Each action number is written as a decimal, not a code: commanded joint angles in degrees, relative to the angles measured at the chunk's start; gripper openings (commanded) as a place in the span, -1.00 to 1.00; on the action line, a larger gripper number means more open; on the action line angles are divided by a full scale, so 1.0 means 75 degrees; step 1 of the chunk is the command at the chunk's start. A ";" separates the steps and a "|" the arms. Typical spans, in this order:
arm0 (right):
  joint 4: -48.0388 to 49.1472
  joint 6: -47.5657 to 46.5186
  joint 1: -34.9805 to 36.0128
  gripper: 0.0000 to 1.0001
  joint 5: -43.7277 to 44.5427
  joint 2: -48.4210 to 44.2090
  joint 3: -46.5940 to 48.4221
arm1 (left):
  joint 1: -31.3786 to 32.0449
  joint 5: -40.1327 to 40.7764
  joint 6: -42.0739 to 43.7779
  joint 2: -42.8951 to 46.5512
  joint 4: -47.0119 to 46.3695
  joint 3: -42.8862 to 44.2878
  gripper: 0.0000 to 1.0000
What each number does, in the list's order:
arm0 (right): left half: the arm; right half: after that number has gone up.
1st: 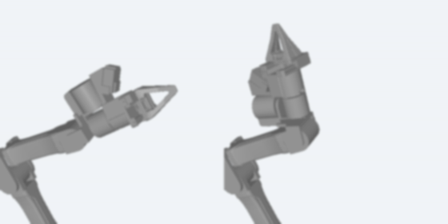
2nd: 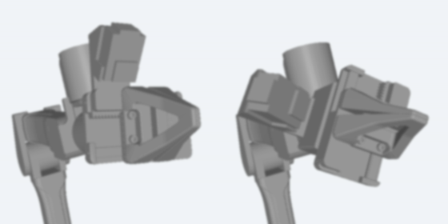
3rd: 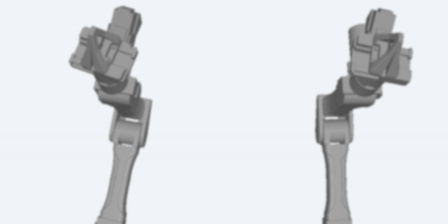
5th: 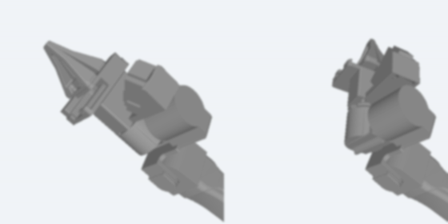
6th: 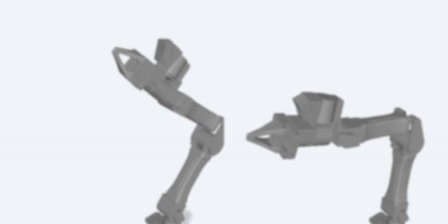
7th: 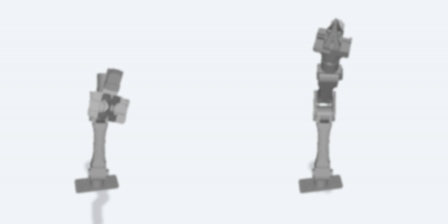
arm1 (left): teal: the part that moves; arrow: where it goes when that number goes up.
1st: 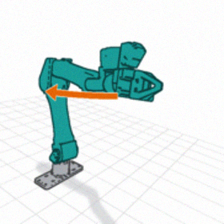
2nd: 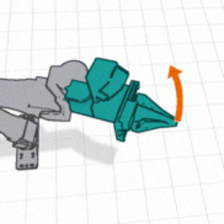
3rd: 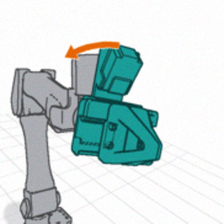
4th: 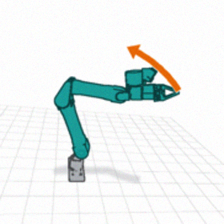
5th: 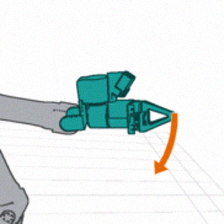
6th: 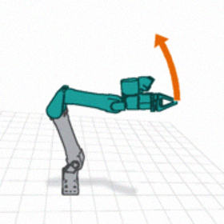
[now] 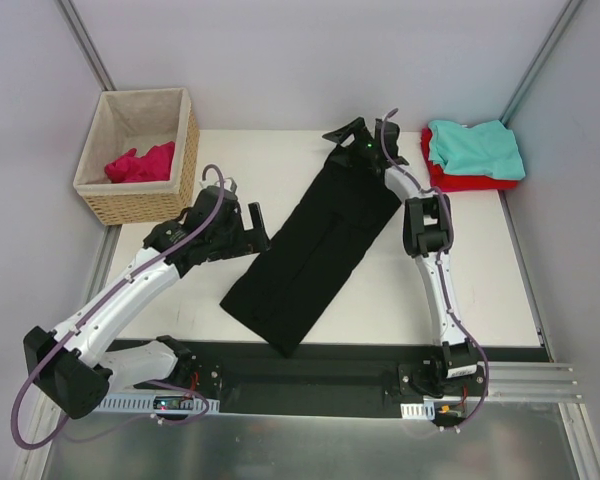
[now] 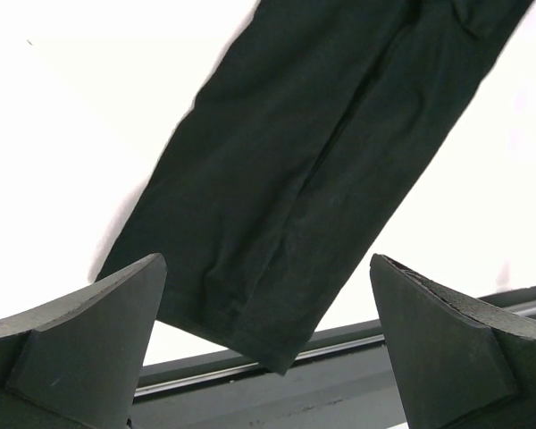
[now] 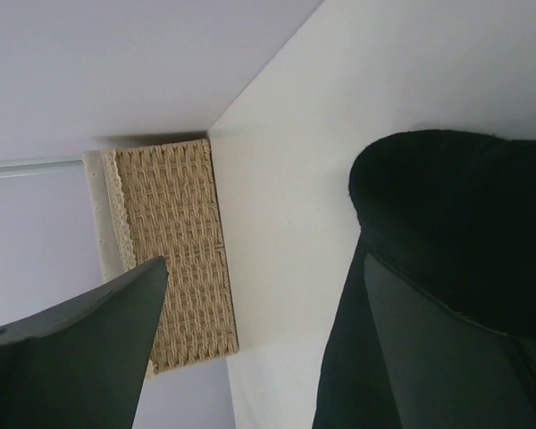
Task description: Fold and stack the t-shirts
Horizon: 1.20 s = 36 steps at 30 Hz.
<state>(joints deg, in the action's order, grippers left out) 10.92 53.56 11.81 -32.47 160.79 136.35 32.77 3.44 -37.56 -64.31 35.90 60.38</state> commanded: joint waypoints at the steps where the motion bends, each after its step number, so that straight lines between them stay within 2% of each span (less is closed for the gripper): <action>1: 0.1203 0.0324 0.0089 0.92 -0.0159 0.0113 0.0429 | -0.0046 -0.0107 0.0168 0.0407 0.0041 -0.0176 0.96; 5: 0.1707 0.0054 0.0030 0.92 -0.0509 -0.0542 0.0067 | -0.0046 -0.0224 0.0191 0.0676 0.0018 -0.0246 0.96; 8: 0.2095 -0.0588 -0.0005 0.92 -0.0686 -0.2110 -0.1465 | -0.0057 -0.0248 0.0367 0.0829 -0.0075 -0.0234 0.96; 9: 0.1909 -0.1287 -0.0005 0.92 -0.0675 -0.3193 -0.2386 | -0.0046 -0.0271 0.0426 0.0864 -0.0145 -0.0223 0.96; 12: 0.1068 -0.2334 -0.0005 0.92 -0.0605 -0.4816 -0.3528 | -0.0046 -0.0832 0.0578 0.0841 -0.0461 -0.0327 0.96; 13: 0.0809 -0.2975 -0.0005 0.92 -0.0535 -0.5819 -0.4228 | -0.0046 -0.1066 0.0625 0.0841 -0.0636 -0.0421 0.96; 15: -0.0066 -0.3529 0.0007 0.92 -0.0278 -0.6879 -0.4842 | -0.0046 -0.1734 0.0579 0.0806 -0.1139 -0.0865 0.96; 16: -0.0432 -0.4158 0.0007 0.92 -0.0160 -0.7812 -0.5355 | -0.0046 -0.1945 0.0462 0.0794 -0.1363 -0.1087 0.95; 18: -0.1693 -0.4713 0.0019 0.92 0.0296 -0.8649 -0.5873 | -0.0011 -0.2483 0.0251 0.0841 -0.1796 -0.1837 0.94; 19: -0.2038 -0.5145 0.0019 0.92 0.0518 -0.9524 -0.6433 | -0.0011 -0.2718 0.0111 0.0852 -0.2378 -0.2141 0.94; 20: -0.2285 -0.5358 0.0019 0.92 0.0915 -0.9904 -0.6798 | 0.0013 -0.2872 0.0005 0.0829 -0.2686 -0.2701 0.93; 23: -0.3060 -0.5734 -0.0051 0.92 0.1608 -1.1331 -0.7979 | 0.0083 -0.3575 -0.0323 0.0678 -0.3613 -0.3419 0.91; 29: -0.3588 -0.5945 -0.0181 0.92 0.1681 -1.2508 -0.9167 | 0.0599 -0.3623 -0.0488 0.0548 -0.3954 -0.3563 0.91; 36: -0.4010 -0.6192 -0.0192 0.92 0.1751 -1.2942 -0.9263 | 0.0657 -0.3670 -0.0511 0.0466 -0.3966 -0.3422 0.91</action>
<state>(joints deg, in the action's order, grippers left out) -18.04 9.76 10.70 -20.21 66.94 65.06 37.19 -22.35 -40.32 -60.40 8.69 32.95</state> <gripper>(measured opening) 0.960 0.956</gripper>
